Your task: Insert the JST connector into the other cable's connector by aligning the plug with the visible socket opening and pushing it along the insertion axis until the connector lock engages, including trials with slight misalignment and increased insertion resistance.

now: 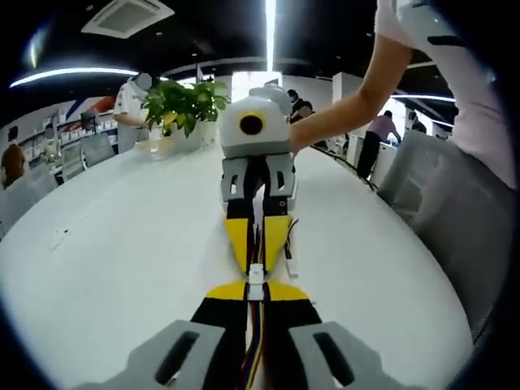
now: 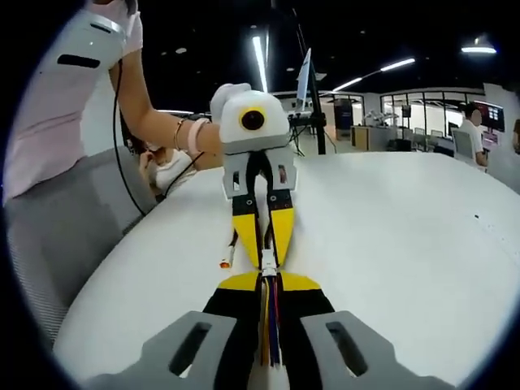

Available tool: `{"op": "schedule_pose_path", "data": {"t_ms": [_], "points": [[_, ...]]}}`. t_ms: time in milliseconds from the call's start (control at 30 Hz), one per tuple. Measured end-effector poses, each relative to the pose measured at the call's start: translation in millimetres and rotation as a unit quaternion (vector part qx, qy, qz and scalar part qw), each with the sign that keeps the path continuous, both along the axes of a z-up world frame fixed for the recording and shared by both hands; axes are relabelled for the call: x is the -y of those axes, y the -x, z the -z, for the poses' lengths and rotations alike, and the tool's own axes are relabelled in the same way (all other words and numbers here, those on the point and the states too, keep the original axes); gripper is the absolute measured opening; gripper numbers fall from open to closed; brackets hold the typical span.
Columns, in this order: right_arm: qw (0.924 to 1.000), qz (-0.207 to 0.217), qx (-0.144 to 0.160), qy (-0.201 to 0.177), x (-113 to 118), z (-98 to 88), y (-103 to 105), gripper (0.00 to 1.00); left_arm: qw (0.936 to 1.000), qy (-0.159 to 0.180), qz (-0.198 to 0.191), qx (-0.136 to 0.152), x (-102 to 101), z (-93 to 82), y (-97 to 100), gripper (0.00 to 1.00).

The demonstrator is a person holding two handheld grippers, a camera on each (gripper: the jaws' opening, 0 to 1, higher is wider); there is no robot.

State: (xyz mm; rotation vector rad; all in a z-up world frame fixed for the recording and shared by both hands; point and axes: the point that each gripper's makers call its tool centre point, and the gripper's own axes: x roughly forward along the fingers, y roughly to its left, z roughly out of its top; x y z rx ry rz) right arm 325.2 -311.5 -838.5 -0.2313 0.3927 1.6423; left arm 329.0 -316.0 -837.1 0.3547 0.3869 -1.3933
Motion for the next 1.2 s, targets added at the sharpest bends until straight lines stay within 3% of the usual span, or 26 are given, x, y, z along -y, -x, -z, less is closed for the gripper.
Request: {"op": "schedule_pose_path", "data": {"t_ms": [900,1200], "points": [[0.9994,0.03,-0.015,-0.007,-1.2,7.3,-0.3,0.05,0.9998,-0.017,-0.012,0.0,-0.4,7.3,-2.3,0.01],[0.999,0.039,-0.02,-0.007,-2.4,7.8,-0.4,0.07,0.9992,-0.024,-0.029,-0.015,-0.4,8.2,-2.6,0.09]]}}
